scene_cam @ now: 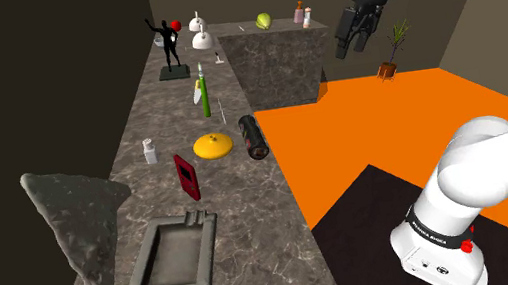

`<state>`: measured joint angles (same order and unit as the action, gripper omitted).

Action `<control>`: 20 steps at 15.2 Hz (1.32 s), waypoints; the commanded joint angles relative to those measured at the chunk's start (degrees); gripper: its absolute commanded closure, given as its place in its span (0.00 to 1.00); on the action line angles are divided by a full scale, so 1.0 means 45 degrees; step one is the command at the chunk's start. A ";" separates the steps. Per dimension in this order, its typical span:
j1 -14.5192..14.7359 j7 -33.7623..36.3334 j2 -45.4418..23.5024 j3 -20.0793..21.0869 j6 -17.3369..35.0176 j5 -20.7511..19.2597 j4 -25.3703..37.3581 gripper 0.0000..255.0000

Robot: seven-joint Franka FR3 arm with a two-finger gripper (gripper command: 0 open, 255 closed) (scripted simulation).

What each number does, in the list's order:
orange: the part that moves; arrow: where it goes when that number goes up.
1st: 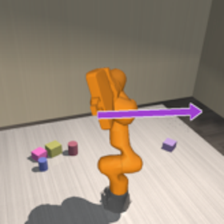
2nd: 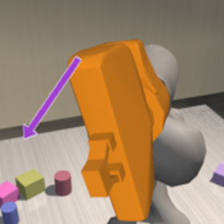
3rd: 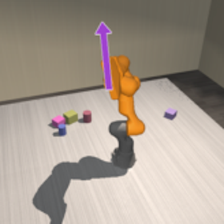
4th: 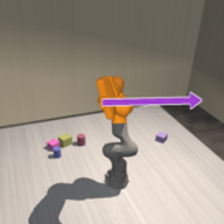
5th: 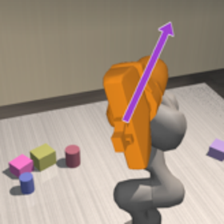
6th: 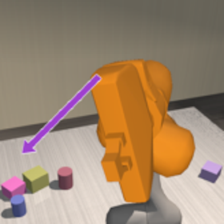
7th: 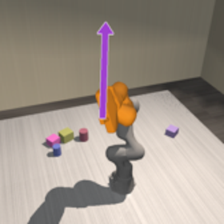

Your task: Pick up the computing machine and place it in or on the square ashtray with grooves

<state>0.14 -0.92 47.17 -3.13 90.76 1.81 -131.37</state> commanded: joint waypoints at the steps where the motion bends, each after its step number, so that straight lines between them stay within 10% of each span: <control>1: 0.0000 0.0000 0.0000 0.0000 0.0000 0.0000 0.0000 0.00; 20: 0.0959 0.4065 -0.5502 0.4090 0.5696 0.1050 -0.0141 0.00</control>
<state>4.35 16.18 24.42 14.26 114.98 6.69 -132.65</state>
